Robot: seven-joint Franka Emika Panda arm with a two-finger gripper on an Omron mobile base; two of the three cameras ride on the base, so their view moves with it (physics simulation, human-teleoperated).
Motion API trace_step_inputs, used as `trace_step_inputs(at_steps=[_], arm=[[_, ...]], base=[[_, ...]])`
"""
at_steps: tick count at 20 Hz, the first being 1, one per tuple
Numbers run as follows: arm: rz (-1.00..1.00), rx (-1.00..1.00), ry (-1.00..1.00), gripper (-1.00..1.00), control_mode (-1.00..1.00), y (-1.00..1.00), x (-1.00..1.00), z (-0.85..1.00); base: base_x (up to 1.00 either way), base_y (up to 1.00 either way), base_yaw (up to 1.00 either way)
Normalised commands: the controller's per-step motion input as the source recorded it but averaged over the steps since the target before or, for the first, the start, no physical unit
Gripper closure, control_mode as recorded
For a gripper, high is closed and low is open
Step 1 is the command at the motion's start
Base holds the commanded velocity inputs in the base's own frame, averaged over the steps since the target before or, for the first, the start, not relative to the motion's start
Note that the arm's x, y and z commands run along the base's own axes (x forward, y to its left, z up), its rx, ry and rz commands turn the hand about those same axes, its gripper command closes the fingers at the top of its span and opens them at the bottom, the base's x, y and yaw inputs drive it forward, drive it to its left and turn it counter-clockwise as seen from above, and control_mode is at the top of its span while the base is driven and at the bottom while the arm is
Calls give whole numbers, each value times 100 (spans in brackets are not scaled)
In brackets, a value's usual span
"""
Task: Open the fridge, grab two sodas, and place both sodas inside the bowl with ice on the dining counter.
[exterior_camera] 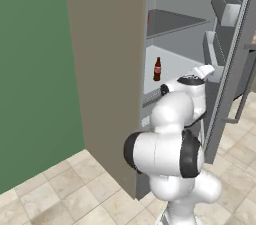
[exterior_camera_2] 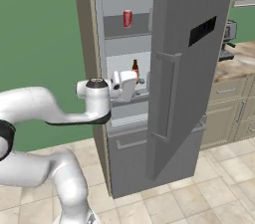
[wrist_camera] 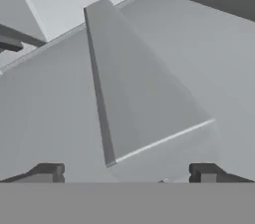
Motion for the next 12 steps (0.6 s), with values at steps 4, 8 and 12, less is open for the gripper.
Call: trace_step_inputs(at_steps=[4,8,12], arm=[[-12,0,0,-100,-100,-44,-3,30],[-11,0,0,-100,-100,-46,-12,38],[-10,0,0,-100,-100,-43,-1,42]], base=[[0,0,0],[0,0,0],[0,0,0]])
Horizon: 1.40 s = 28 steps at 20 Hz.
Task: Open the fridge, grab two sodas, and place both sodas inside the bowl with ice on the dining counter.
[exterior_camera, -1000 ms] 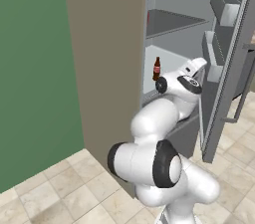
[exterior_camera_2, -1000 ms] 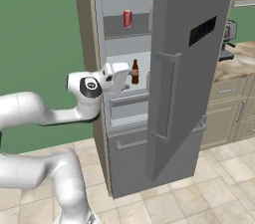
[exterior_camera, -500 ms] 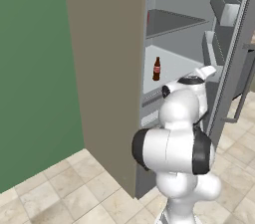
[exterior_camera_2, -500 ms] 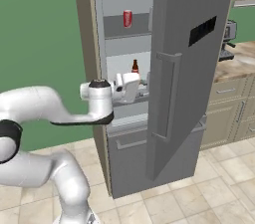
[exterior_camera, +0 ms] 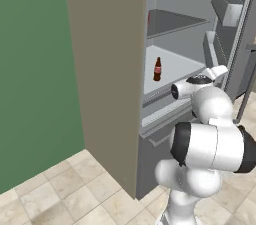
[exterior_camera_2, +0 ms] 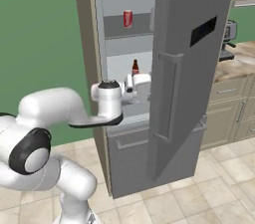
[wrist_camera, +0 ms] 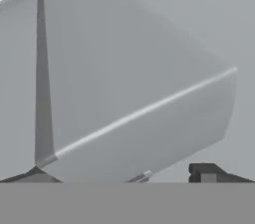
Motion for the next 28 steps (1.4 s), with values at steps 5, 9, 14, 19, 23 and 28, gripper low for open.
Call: trace_step_inputs(at_steps=[5,9,14,19,23,28], arm=[[-10,0,5,-100,-100,-51,0,40],[-10,0,5,-100,-100,-64,0,34],[-6,0,6,-100,-100,-78,0,30],[-3,0,7,-100,-100,-92,8,23],[-1,0,0,-100,-100,-72,-9,16],[0,0,-12,-100,-100,-18,-57,19]], base=[[0,0,0],[0,0,0],[0,0,0],[0,0,0],[0,0,0],[0,0,0]])
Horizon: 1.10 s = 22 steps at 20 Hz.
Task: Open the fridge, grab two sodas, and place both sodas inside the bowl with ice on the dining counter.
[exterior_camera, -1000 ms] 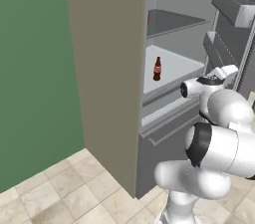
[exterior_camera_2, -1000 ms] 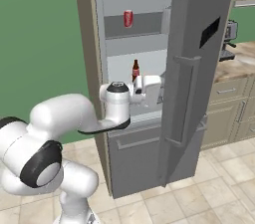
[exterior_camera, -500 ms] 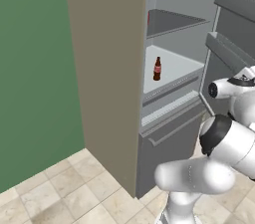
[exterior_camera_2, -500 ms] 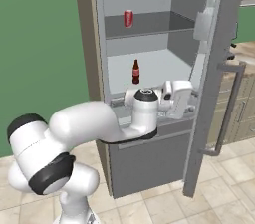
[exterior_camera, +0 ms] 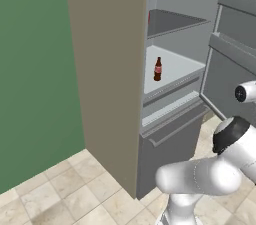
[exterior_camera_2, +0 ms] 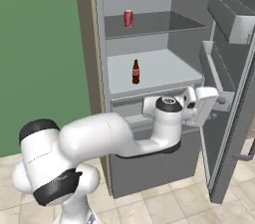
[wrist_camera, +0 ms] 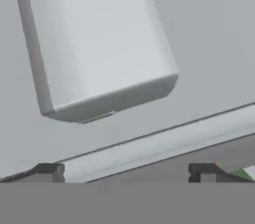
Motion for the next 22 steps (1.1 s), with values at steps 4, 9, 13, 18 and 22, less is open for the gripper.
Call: trace_step_inputs(at_steps=[4,9,13,18,22], arm=[[0,0,-13,-100,-100,29,-61,24],[0,0,-9,-100,-100,59,-40,28],[0,0,-2,-100,-100,70,-9,31],[0,0,0,-100,-100,88,1,21],[0,0,0,-100,-100,96,10,8]], base=[[0,0,0],[0,0,0],[0,0,0],[0,0,0],[0,0,0]])
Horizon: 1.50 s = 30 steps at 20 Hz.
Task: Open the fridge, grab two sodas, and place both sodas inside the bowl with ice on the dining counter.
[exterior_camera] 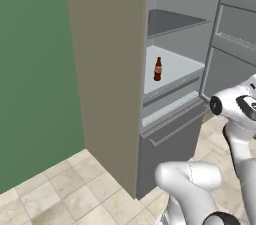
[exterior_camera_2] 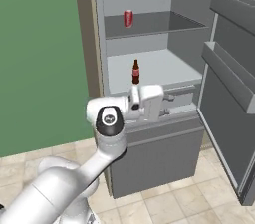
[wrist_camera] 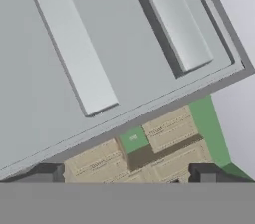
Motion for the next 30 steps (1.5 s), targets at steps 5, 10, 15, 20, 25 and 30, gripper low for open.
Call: trace_step_inputs(at_steps=[5,10,15,20,25,30], arm=[[1,1,0,-100,-100,100,19,0],[1,12,-4,-100,-100,99,8,-8],[6,29,-13,-100,-100,80,0,-29],[19,34,-13,-100,-100,66,0,-30],[32,30,-4,-100,-100,64,1,-16],[38,11,0,-100,-100,48,0,-10]], base=[[0,0,0],[0,0,0],[0,0,0],[0,0,0],[0,0,0],[0,0,0]])
